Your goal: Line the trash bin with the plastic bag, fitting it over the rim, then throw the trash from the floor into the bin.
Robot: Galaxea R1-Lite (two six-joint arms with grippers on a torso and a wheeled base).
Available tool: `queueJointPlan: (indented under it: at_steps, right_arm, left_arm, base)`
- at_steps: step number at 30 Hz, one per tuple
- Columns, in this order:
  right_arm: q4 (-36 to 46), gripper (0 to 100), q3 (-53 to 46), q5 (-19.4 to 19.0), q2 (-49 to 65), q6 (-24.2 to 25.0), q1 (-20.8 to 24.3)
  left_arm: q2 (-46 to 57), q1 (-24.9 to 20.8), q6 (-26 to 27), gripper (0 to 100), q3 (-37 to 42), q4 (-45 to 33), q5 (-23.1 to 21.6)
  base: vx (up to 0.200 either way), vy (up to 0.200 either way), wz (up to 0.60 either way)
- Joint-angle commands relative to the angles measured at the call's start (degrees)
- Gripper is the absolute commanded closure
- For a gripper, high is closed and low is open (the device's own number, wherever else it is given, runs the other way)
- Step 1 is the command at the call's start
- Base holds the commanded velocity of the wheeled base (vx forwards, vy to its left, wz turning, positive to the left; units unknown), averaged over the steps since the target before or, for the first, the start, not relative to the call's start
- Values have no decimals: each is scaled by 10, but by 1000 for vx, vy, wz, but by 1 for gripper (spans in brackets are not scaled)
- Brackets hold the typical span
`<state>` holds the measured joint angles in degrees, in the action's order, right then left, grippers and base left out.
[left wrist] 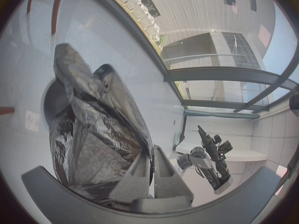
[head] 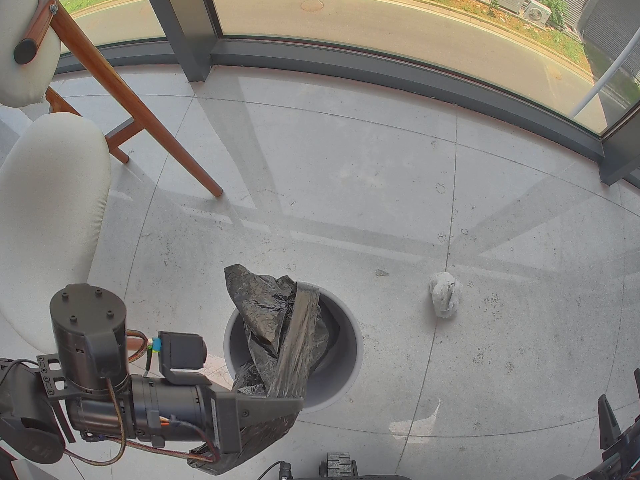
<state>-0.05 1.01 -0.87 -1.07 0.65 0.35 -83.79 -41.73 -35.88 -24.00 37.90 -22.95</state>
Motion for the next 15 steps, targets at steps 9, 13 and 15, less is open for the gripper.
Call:
queueJointPlan:
  at_steps: [9,13,15]
  right_arm:
    - [0,0,-10,1,5,1,0]
    - [0,0,-10,1,5,1,0]
    - [0,0,-10,1,5,1,0]
  left_arm:
    - [-155,-11,28,100,-27,188,77]
    - [-152,-15,26,100,-46,196,77]
    - [-152,-15,27,100,-56,196,76]
  base:
    - [0,0,0]
    - [0,0,0]
    - [0,0,0]
